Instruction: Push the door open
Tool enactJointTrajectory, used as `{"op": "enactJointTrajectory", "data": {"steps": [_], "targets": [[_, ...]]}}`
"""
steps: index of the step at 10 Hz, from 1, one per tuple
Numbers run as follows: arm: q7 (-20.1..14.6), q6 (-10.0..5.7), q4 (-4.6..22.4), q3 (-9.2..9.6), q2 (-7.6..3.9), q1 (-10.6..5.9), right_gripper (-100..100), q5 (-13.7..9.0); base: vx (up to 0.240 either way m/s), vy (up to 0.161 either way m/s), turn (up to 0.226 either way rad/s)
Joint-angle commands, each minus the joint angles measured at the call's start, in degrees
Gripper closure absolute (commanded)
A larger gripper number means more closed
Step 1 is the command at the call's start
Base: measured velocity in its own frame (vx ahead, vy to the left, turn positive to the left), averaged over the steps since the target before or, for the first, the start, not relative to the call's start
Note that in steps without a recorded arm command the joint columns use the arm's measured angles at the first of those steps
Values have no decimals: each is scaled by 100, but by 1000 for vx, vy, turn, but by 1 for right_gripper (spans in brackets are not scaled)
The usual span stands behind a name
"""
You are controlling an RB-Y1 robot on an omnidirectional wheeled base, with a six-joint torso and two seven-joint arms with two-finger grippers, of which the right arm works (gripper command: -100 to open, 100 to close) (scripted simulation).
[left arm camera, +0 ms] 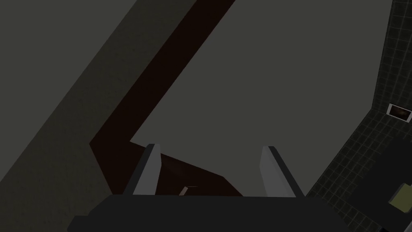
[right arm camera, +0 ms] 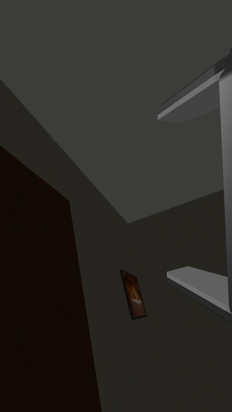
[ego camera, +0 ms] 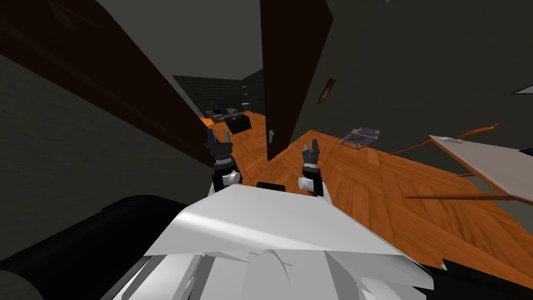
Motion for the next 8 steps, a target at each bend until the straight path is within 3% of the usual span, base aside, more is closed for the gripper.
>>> {"op": "enactJointTrajectory", "data": {"steps": [1,2,3,5,6,8], "targets": [[-86,-34,286,108,-42,-172,-100,-6,90,-39,107],[-143,-48,480,165,-75,-307,-100,-15,91,-58,113],[-143,-48,532,165,-75,-307,-100,-15,61,-52,36],[-265,-77,916,284,-140,-592,-100,-34,59,-47,86],[-265,-77,990,284,-140,-592,-100,-34,52,-41,42],[-393,-107,1394,410,-206,-892,-100,-55,64,-51,101]]}}
